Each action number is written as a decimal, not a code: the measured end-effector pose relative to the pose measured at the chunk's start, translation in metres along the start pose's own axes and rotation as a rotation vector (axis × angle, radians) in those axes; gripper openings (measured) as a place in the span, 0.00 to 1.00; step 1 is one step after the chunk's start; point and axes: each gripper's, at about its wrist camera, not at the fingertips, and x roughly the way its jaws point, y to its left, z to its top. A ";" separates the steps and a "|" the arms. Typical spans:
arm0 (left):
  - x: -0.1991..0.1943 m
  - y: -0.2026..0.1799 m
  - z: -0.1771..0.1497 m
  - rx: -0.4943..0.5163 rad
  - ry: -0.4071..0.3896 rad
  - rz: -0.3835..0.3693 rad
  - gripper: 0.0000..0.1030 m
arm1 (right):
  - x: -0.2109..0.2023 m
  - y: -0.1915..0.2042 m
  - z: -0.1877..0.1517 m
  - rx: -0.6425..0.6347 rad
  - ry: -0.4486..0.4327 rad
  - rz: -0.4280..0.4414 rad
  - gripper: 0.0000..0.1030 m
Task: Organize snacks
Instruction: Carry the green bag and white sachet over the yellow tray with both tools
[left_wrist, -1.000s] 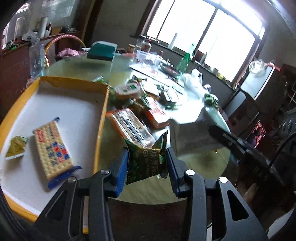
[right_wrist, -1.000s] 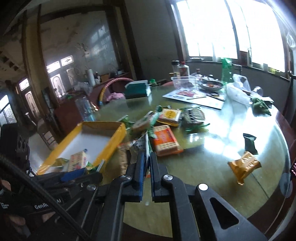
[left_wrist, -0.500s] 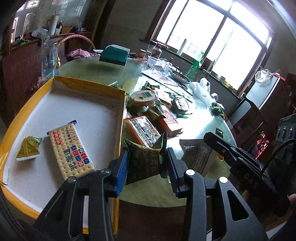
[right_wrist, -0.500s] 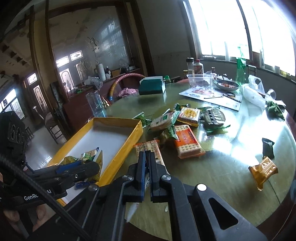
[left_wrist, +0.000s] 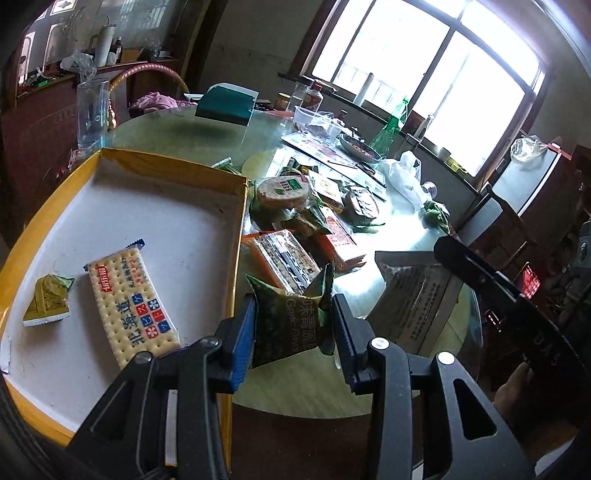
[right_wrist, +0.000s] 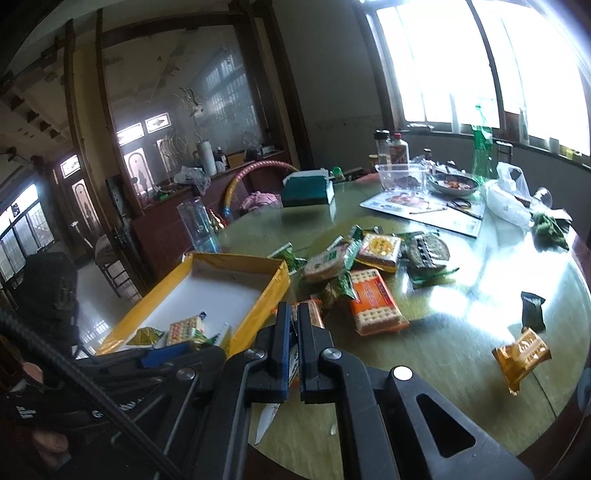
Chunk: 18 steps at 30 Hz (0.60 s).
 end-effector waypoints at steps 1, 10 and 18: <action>0.000 0.001 0.002 -0.003 -0.001 -0.003 0.41 | 0.000 0.001 0.002 -0.005 -0.003 0.004 0.01; -0.016 0.022 0.025 -0.030 -0.056 0.027 0.41 | 0.011 0.023 0.026 -0.039 -0.037 0.083 0.01; -0.024 0.066 0.047 -0.097 -0.097 0.106 0.41 | 0.051 0.040 0.040 -0.017 0.020 0.220 0.01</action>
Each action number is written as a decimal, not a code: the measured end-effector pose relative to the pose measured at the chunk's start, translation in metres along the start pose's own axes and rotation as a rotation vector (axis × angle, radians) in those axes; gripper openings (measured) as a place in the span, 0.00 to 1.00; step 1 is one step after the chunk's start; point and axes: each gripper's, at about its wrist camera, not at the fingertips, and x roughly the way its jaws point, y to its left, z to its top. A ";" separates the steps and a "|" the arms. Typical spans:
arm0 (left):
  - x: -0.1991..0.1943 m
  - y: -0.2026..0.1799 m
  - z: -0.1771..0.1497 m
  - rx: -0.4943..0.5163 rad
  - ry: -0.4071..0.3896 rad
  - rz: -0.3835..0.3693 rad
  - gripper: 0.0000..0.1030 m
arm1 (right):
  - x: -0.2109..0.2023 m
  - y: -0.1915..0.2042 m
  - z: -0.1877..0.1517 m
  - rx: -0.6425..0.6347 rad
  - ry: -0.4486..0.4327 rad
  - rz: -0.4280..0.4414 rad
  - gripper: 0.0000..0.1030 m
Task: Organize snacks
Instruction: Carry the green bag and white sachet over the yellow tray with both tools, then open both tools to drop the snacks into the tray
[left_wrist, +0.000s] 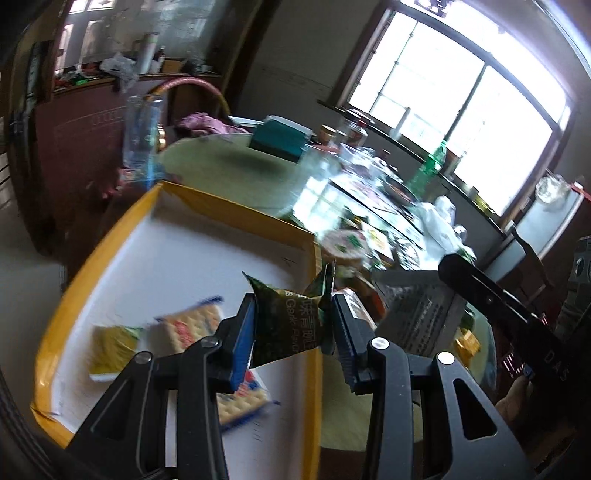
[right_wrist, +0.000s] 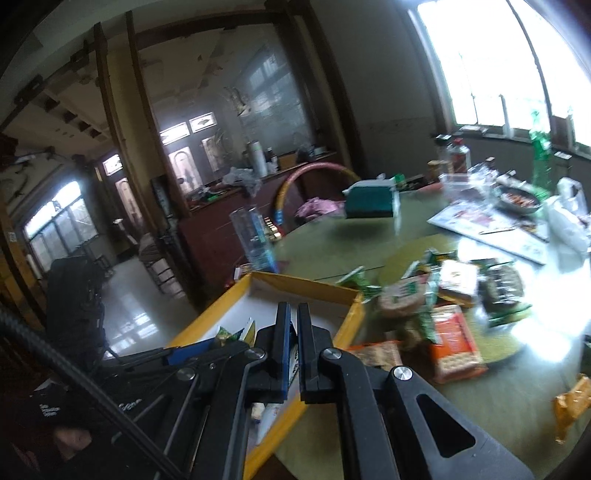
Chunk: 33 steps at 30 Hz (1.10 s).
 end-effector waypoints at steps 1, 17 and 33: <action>0.000 0.007 0.004 -0.010 -0.007 0.015 0.41 | 0.005 0.001 0.002 0.005 0.007 0.017 0.01; 0.061 0.085 0.034 -0.099 0.114 0.179 0.41 | 0.124 0.003 -0.004 0.088 0.208 0.066 0.01; 0.062 0.080 0.025 -0.082 0.159 0.264 0.70 | 0.136 -0.015 -0.036 0.201 0.295 0.029 0.55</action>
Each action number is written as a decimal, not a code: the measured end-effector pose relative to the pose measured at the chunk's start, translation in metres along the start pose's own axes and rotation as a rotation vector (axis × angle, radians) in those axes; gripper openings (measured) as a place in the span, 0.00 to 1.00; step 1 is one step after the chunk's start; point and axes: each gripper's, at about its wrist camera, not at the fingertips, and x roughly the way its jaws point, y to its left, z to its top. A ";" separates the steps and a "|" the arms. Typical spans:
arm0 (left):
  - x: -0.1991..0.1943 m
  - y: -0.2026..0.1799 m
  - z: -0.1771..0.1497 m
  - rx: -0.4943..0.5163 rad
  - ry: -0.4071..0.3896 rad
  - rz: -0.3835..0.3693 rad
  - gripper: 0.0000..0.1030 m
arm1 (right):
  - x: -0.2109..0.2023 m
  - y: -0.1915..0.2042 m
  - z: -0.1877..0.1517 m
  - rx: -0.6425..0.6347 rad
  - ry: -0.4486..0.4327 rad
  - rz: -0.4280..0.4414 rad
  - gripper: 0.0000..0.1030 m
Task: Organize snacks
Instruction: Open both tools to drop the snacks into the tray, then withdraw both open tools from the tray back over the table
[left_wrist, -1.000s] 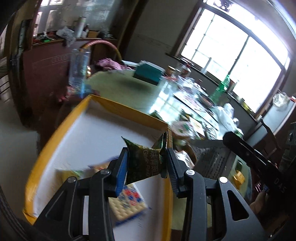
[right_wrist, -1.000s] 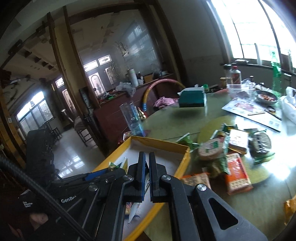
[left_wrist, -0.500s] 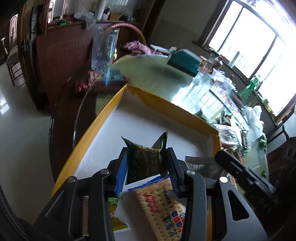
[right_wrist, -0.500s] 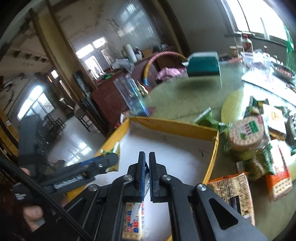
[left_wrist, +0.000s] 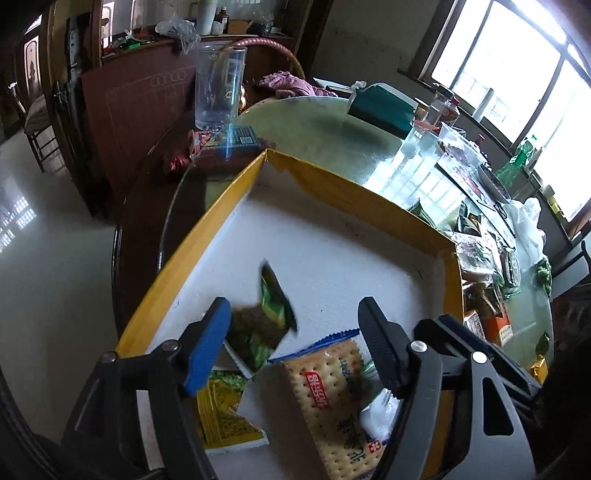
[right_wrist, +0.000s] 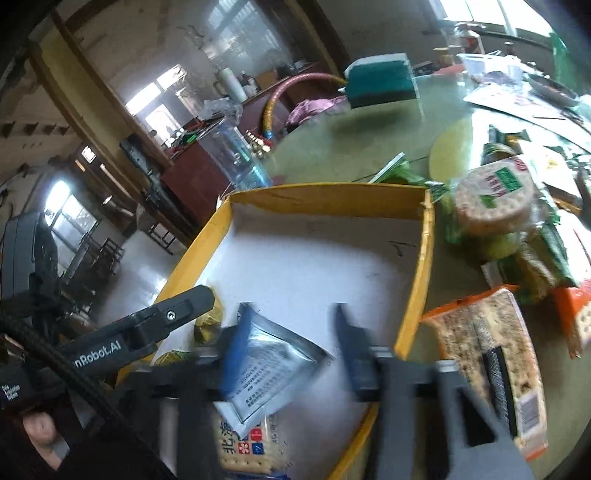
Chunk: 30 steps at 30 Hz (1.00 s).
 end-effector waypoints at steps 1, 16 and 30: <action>-0.002 -0.001 -0.001 -0.001 0.002 0.004 0.70 | -0.005 0.000 -0.001 -0.002 -0.013 0.000 0.55; -0.060 -0.048 -0.046 0.054 -0.193 -0.048 0.79 | -0.094 -0.015 -0.042 0.049 -0.155 0.085 0.81; -0.063 -0.098 -0.067 0.142 -0.157 -0.087 0.79 | -0.121 -0.088 -0.076 0.255 -0.096 -0.022 0.81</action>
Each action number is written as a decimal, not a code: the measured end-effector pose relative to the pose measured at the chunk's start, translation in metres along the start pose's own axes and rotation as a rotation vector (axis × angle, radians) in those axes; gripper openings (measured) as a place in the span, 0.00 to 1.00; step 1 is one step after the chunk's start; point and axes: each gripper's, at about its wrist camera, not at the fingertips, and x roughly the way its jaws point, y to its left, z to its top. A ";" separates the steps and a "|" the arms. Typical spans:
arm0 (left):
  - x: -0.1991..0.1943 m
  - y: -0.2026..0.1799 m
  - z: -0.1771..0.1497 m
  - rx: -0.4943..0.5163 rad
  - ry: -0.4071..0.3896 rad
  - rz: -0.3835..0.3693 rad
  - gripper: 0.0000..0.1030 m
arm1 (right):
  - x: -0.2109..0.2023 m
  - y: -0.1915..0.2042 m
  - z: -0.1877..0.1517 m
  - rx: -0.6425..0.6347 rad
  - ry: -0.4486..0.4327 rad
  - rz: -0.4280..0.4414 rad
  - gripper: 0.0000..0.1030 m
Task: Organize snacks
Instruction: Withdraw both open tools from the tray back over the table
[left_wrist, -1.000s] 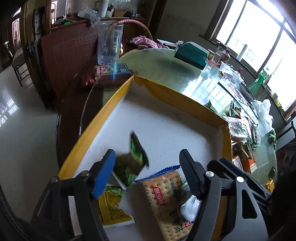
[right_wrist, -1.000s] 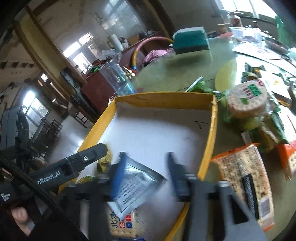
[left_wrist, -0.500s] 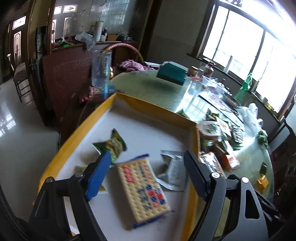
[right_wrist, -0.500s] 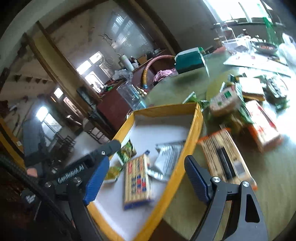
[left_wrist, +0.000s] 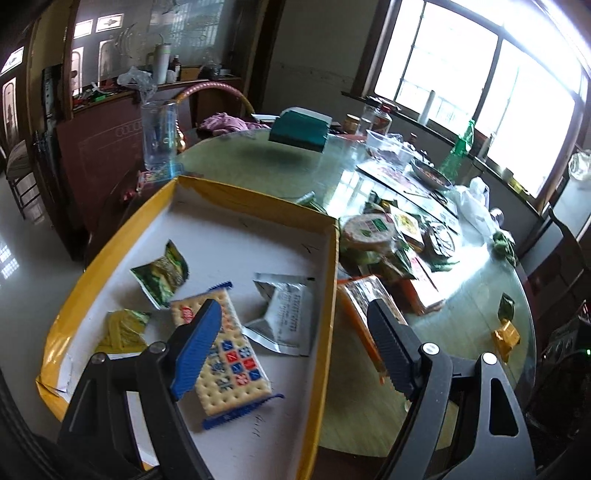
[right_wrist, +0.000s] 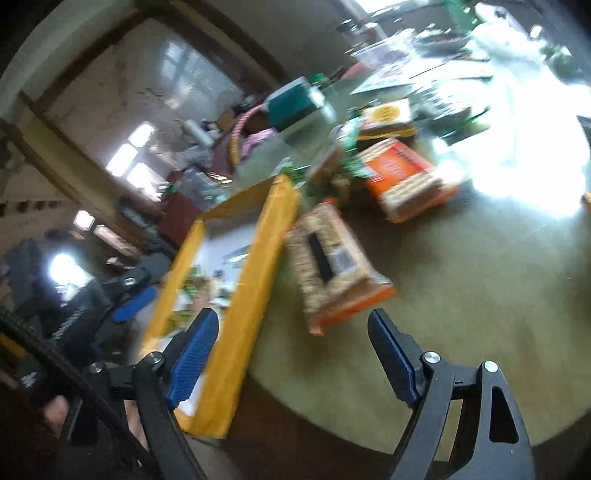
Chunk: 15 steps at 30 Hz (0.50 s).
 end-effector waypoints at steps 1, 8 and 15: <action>0.000 -0.002 -0.002 0.003 0.004 -0.001 0.79 | -0.002 -0.003 0.000 0.010 -0.003 -0.034 0.81; 0.003 -0.020 -0.008 0.039 0.025 -0.017 0.79 | -0.008 -0.020 0.004 -0.037 -0.025 -0.361 0.81; 0.011 -0.045 -0.026 0.082 0.071 -0.072 0.79 | -0.026 -0.046 -0.004 -0.081 -0.038 -0.459 0.81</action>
